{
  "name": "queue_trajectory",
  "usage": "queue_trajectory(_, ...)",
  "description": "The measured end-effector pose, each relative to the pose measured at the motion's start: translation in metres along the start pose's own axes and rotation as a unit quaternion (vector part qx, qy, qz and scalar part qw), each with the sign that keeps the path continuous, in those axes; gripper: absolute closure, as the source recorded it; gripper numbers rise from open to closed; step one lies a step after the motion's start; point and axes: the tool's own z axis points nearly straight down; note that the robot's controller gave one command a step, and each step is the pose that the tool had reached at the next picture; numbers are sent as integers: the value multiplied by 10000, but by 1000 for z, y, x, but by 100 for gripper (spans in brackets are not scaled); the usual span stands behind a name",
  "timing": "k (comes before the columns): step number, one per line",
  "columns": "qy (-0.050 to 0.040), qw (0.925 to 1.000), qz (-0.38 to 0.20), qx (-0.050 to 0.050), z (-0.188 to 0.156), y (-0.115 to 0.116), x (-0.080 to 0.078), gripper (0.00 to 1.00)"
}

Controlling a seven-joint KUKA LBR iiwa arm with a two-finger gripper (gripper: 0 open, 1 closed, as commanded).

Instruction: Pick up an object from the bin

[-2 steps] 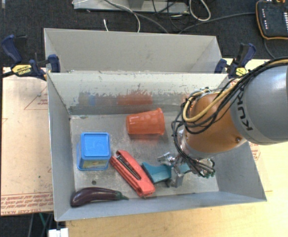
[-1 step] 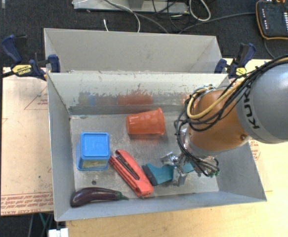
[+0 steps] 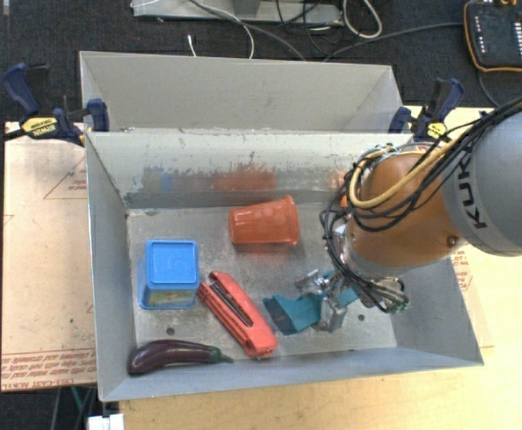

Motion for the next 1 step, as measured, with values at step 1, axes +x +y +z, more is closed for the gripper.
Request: queue_trajectory(1, 30, 9966, -822, -35, -11, -14, -2, 100)
